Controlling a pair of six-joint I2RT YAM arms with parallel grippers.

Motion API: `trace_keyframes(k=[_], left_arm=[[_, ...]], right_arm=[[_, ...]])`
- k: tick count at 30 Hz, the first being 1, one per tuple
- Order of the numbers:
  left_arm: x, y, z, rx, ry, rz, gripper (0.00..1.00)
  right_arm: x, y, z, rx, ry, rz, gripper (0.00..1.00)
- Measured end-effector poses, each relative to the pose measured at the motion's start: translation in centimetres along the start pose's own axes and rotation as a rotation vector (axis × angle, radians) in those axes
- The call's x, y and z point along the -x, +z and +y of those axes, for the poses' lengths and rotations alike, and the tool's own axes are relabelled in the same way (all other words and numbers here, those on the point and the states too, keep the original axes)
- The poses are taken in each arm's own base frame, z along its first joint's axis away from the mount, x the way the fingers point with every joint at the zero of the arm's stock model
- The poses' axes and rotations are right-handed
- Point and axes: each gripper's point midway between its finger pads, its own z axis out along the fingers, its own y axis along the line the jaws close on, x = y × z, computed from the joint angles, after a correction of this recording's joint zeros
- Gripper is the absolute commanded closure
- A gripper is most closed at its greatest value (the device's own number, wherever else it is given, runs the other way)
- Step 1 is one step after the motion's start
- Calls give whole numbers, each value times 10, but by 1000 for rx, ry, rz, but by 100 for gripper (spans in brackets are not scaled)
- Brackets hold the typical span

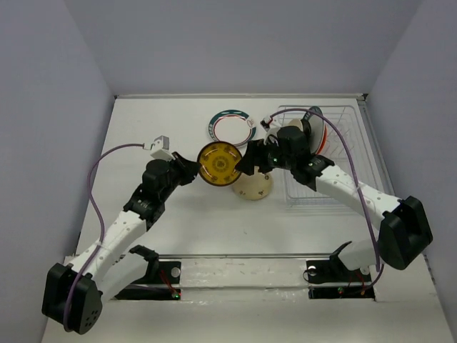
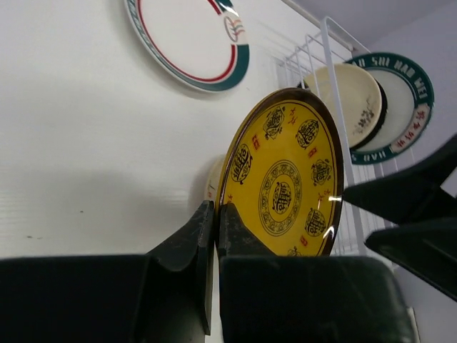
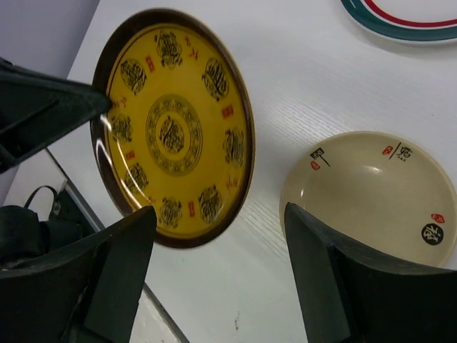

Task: Load the plates into the dish rack

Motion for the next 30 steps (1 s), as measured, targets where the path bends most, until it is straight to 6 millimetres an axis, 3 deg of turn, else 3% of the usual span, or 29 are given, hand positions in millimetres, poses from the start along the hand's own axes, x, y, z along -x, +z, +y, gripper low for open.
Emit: trace_keyframes(k=[4, 6, 7, 8, 9, 10, 11, 14, 16, 17, 19, 22, 26, 28, 30], left_arm=[[-9, -7, -15, -81, 12, 52, 94], [-7, -14, -24, -126, 22, 52, 94], [-5, -17, -28, -142, 24, 47, 94], [-3, -20, -33, -163, 32, 41, 94], [-1, -22, -35, -176, 37, 37, 93], [-1, -24, -37, -187, 46, 35, 87], [0, -24, -36, -185, 58, 33, 73], [-6, -21, -24, -143, 71, 56, 50], [-8, -24, -29, -162, 87, 78, 16], [-6, -27, -32, -168, 105, 75, 6], [7, -37, -45, -192, 125, 49, 1], [45, -64, -76, -258, 177, -54, 1], [78, -92, -100, -304, 241, -152, 1], [83, -99, -100, -299, 277, -169, 1], [80, -97, -93, -270, 302, -160, 1]], right_arm=[[1, 8, -2, -2, 12, 9, 31], [2, 12, -4, -13, 19, 11, 43], [1, 13, -5, -17, 21, 12, 51], [2, 13, -6, -20, 27, 11, 73], [2, 13, -6, -20, 26, 10, 87], [4, 13, -4, -18, 33, 6, 93], [7, 13, -3, -15, 36, 1, 93], [22, 9, 8, 14, 39, -33, 93], [30, 5, 7, -4, 32, -61, 93], [35, 2, 4, -23, 33, -76, 93], [50, -9, -13, -78, 47, -118, 93], [93, -42, -63, -243, 94, -248, 93], [157, -127, -137, -595, 139, -500, 93], [182, -178, -157, -783, 128, -627, 93], [195, -210, -162, -902, 109, -705, 93]])
